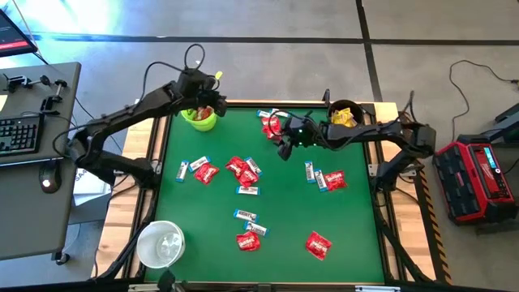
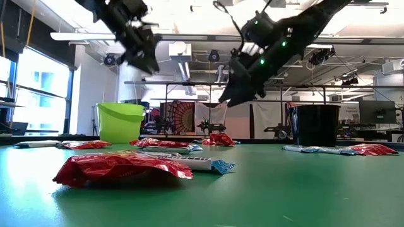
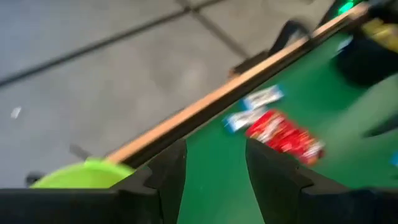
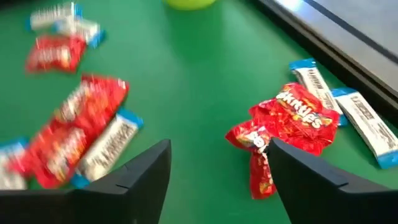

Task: Sort candy by brand, put in halloween buckets
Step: Put the red candy into the green bucket

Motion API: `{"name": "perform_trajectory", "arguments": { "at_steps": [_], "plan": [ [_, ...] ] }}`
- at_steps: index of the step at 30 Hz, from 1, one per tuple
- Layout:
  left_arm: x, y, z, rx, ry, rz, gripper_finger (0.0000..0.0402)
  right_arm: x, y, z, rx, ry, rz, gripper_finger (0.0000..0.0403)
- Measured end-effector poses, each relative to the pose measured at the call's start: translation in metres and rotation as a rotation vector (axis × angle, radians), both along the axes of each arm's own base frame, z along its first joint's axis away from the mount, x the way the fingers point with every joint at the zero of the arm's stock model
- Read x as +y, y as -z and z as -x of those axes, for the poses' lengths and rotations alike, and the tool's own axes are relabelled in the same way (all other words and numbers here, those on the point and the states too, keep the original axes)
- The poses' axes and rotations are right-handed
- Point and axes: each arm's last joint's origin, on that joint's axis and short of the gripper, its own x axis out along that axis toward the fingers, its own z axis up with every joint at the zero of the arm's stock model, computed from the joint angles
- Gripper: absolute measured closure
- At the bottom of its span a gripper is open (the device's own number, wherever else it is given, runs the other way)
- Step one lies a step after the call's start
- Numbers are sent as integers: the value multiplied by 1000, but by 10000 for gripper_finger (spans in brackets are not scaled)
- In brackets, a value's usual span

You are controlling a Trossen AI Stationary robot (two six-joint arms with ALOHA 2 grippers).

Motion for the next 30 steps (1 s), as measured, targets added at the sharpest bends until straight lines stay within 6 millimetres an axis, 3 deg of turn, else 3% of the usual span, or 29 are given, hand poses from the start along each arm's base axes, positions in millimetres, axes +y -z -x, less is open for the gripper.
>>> {"name": "perform_trajectory", "arguments": {
  "at_steps": [8, 14, 22, 26, 30],
  "plan": [
    [-39, -21, 0, -42, 154, -90, 243, -17, 35, -4, 162, -123, 106, 140],
    [-65, -6, 0, -56, 318, -67, 243, -30, 49, -3, 220, -44, 161, 140],
    [-87, 14, -2, -96, 359, 8, 243, -40, 61, -8, 187, -77, 183, 141],
    [-96, 15, -7, -95, 395, 13, 243, -41, 73, -8, 206, -79, 135, 164],
    [-101, 14, -9, -111, 411, 13, 243, -42, 77, -8, 194, -22, 86, 211]
  ]
}}
